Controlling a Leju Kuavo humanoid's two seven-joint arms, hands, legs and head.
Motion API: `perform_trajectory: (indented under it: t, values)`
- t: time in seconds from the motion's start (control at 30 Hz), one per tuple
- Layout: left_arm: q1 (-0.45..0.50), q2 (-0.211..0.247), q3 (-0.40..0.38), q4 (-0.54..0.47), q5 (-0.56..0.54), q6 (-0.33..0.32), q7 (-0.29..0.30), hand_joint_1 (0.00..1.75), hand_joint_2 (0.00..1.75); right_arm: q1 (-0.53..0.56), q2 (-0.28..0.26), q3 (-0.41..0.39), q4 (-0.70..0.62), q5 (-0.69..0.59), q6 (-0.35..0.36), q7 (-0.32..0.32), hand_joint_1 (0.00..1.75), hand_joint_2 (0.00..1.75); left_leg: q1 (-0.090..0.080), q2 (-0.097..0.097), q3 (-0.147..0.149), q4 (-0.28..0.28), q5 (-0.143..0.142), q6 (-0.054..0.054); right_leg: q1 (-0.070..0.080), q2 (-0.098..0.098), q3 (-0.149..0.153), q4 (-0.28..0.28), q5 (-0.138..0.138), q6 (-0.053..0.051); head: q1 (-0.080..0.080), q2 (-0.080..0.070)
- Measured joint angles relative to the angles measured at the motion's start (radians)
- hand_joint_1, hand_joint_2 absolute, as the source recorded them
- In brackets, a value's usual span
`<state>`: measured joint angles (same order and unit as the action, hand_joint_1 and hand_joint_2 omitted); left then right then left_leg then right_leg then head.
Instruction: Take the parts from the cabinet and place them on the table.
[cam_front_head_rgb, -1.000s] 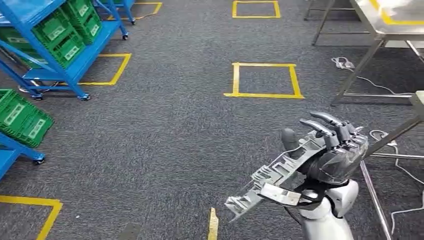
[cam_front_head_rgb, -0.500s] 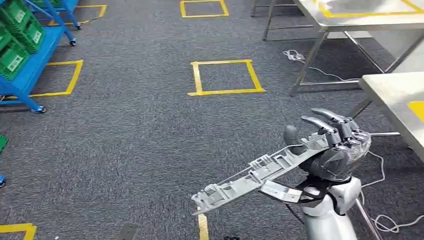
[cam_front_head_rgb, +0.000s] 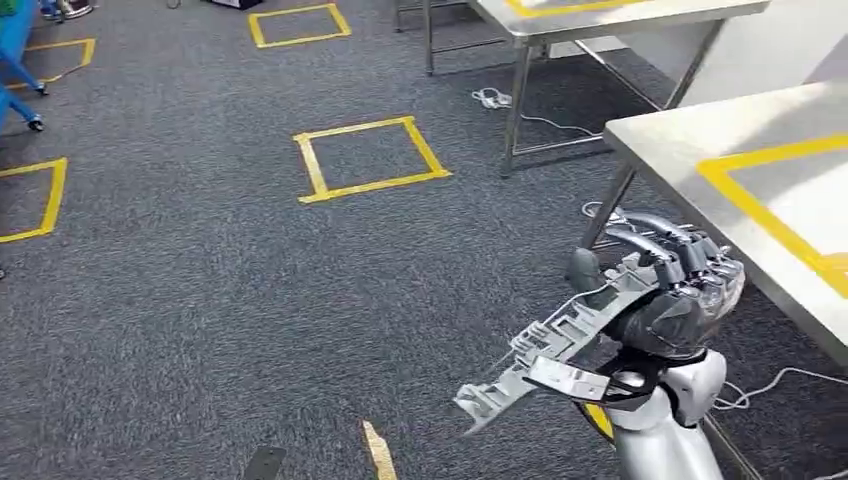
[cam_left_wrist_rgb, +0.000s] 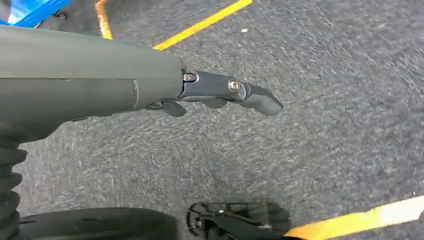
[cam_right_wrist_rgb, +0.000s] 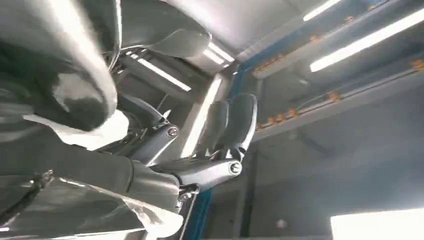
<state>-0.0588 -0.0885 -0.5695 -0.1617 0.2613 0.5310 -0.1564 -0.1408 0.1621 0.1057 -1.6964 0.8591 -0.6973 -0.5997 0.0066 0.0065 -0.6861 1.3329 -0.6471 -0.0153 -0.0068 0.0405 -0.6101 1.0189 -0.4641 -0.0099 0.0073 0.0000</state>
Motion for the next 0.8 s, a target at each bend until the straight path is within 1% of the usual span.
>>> perform_trajectory:
  t: [0.03,0.07,0.1,0.13,0.17,0.2,0.23,0.27,0.3,0.33,0.37,0.4,0.43,0.47,0.5,0.53,0.57,0.6,0.63,0.67,0.7,0.73,0.77,0.8]
  values:
    - [0.000,0.000,-0.002,0.000,0.000,0.000,0.000,0.00,1.75,0.000,0.000,0.000,0.000,0.000,0.000,0.000,1.75,1.75,0.000,-0.002,0.007,-0.028,0.033,0.003,0.000,0.016,0.001,0.001,0.000,0.000,0.000,0.000]
    - [-0.001,0.000,-0.005,0.000,0.000,0.000,0.000,0.00,1.75,0.000,-0.001,0.000,0.000,0.000,0.000,-0.002,1.75,1.75,0.000,-0.006,0.031,-0.092,0.082,0.007,0.000,0.032,0.002,0.002,0.000,0.000,0.000,0.000]
    - [-0.002,0.000,-0.005,0.000,0.000,0.000,0.000,0.00,1.75,-0.001,-0.001,0.000,0.000,0.000,0.000,-0.002,1.75,1.75,0.000,-0.020,0.067,-0.179,0.135,0.011,-0.001,0.047,0.004,0.003,0.000,0.001,-0.001,0.000]
    - [-0.002,0.001,-0.005,0.000,0.000,0.000,0.000,0.00,1.75,-0.001,-0.001,0.000,0.000,0.000,0.000,-0.002,1.75,1.75,0.002,-0.055,0.096,-0.256,0.174,0.014,-0.002,0.057,0.004,0.004,-0.001,0.003,0.000,0.000]
    - [-0.001,0.002,-0.005,0.000,0.000,0.000,0.000,0.00,1.75,-0.002,-0.001,0.000,0.000,-0.001,0.000,-0.002,1.75,1.75,0.005,-0.095,0.102,-0.278,0.164,0.015,0.002,0.068,-0.001,0.008,0.000,0.008,0.001,0.000]
    - [-0.001,0.002,-0.006,0.000,0.000,0.001,0.000,0.00,1.75,-0.003,-0.001,0.001,0.000,-0.002,0.000,-0.002,1.75,1.75,0.007,-0.089,0.113,-0.305,0.155,0.013,-0.002,0.082,-0.010,0.011,0.003,0.013,-0.001,0.000]
    - [-0.003,0.003,-0.006,0.000,0.000,0.000,0.001,0.00,1.75,-0.002,-0.002,0.002,0.000,-0.002,0.000,-0.001,1.75,1.75,0.003,-0.082,0.109,-0.300,0.156,0.013,-0.005,0.090,-0.016,0.008,0.008,0.020,0.000,0.000]
    - [-0.003,0.003,-0.008,0.000,0.000,0.001,0.002,0.00,1.75,0.001,-0.002,0.001,0.000,-0.002,0.000,0.000,1.75,1.75,0.001,-0.074,0.109,-0.299,0.157,0.016,-0.008,0.101,-0.018,0.003,0.011,0.027,-0.001,0.000]
    - [-0.003,0.001,-0.009,0.000,-0.001,0.001,0.002,0.00,1.75,0.002,-0.003,0.001,0.000,-0.002,0.000,0.000,1.75,1.75,0.005,-0.062,0.110,-0.307,0.163,0.023,-0.007,0.110,-0.022,0.003,0.013,0.034,0.001,0.000]
    - [-0.006,0.001,-0.011,0.000,-0.002,0.002,0.002,0.00,1.75,0.003,-0.005,0.001,0.000,-0.004,0.000,0.002,1.75,1.75,0.007,-0.046,0.112,-0.314,0.167,0.030,-0.007,0.067,-0.034,0.014,0.001,0.034,0.000,0.000]
    - [-0.006,0.000,-0.013,0.000,-0.002,0.002,0.002,0.00,1.75,-0.001,-0.007,0.001,0.000,-0.007,0.000,0.002,1.75,1.75,0.005,-0.036,0.113,-0.315,0.168,0.033,-0.002,0.010,-0.049,0.046,-0.025,0.038,0.007,0.000]
    - [-0.005,-0.001,-0.013,0.000,-0.002,0.002,0.002,0.00,1.75,-0.003,-0.008,0.001,0.000,-0.011,0.000,0.002,1.75,1.75,0.003,-0.022,0.112,-0.314,0.167,0.037,-0.002,-0.017,-0.083,0.120,-0.065,0.042,0.008,0.000]
    - [-0.003,-0.001,-0.014,0.000,-0.002,0.004,0.003,0.00,1.75,-0.001,-0.008,0.002,0.000,-0.016,0.000,0.002,1.75,1.75,0.002,-0.007,0.112,-0.314,0.167,0.039,-0.003,-0.027,-0.119,0.197,-0.098,0.045,0.008,0.000]
    - [-0.001,0.000,-0.014,0.000,-0.002,0.006,0.003,0.00,1.75,0.003,-0.008,0.001,0.000,-0.020,0.000,0.002,1.75,1.75,0.002,0.009,0.111,-0.314,0.166,0.040,-0.004,-0.031,-0.153,0.269,-0.123,0.048,0.008,0.000]
    - [0.000,0.000,-0.014,0.000,-0.001,0.006,0.003,0.00,1.75,0.006,-0.010,0.001,0.000,-0.023,0.000,0.002,1.75,1.75,0.002,0.023,0.111,-0.314,0.166,0.040,-0.004,-0.032,-0.169,0.302,-0.127,0.050,0.009,0.000]
    - [-0.001,0.000,-0.014,0.000,-0.001,0.007,0.003,0.00,1.75,0.008,-0.011,0.001,0.000,-0.024,0.000,0.002,1.75,1.75,0.002,0.036,0.112,-0.314,0.165,0.039,-0.005,-0.034,-0.162,0.291,-0.110,0.052,0.008,0.000]
    - [-0.002,-0.001,-0.014,0.000,-0.001,0.008,0.003,0.00,1.75,0.007,-0.011,0.001,0.000,-0.027,0.000,0.002,1.75,1.75,0.002,0.049,0.112,-0.314,0.163,0.038,-0.005,-0.040,-0.133,0.238,-0.076,0.052,0.008,0.000]
    - [-0.003,-0.002,-0.014,0.000,-0.001,0.008,0.003,0.00,1.75,0.007,-0.011,0.001,0.000,-0.027,0.000,0.002,1.75,1.75,0.003,0.062,0.115,-0.314,0.161,0.035,-0.005,-0.054,-0.082,0.147,-0.033,0.051,0.008,0.000]
    - [-0.003,-0.003,-0.014,0.000,-0.001,0.008,0.003,0.00,1.75,0.005,-0.011,0.001,-0.001,-0.027,0.000,0.002,1.75,1.75,0.002,0.072,0.119,-0.313,0.158,0.031,-0.004,-0.086,-0.033,0.064,-0.003,0.050,0.009,0.000]
    - [-0.003,-0.002,-0.014,0.000,-0.001,0.009,0.003,0.00,1.75,0.001,-0.011,0.001,-0.001,-0.027,0.000,0.002,1.75,1.75,-0.005,0.080,0.120,-0.312,0.154,0.024,0.008,-0.136,-0.009,0.018,-0.016,0.052,0.010,0.000]
    - [-0.003,-0.002,-0.014,0.000,-0.001,0.010,0.003,0.00,1.75,0.000,-0.011,0.002,-0.002,-0.027,0.000,0.001,1.75,1.75,-0.011,0.089,0.120,-0.305,0.151,0.018,0.006,-0.123,0.001,0.007,-0.013,0.034,0.008,0.000]
    - [-0.003,-0.002,-0.014,0.000,0.000,0.010,0.004,0.00,1.75,0.001,-0.011,0.001,-0.002,-0.027,0.000,0.001,1.75,1.75,-0.013,0.100,0.122,-0.309,0.151,0.017,0.007,-0.115,-0.002,0.009,-0.013,0.030,0.006,0.000]
    - [-0.003,-0.001,-0.014,0.000,0.000,0.010,0.004,0.00,1.75,0.005,-0.011,0.001,-0.002,-0.027,0.000,0.002,1.75,1.75,-0.012,0.113,0.126,-0.309,0.150,0.014,0.009,-0.100,-0.004,0.009,-0.013,0.025,0.005,0.000]
    - [-0.004,-0.002,-0.014,0.000,0.000,0.010,0.004,0.00,1.75,0.007,-0.011,0.000,-0.002,-0.027,0.000,0.002,1.75,1.75,-0.011,0.127,0.128,-0.309,0.147,0.011,0.009,-0.086,-0.006,0.009,-0.011,0.019,0.006,0.000]
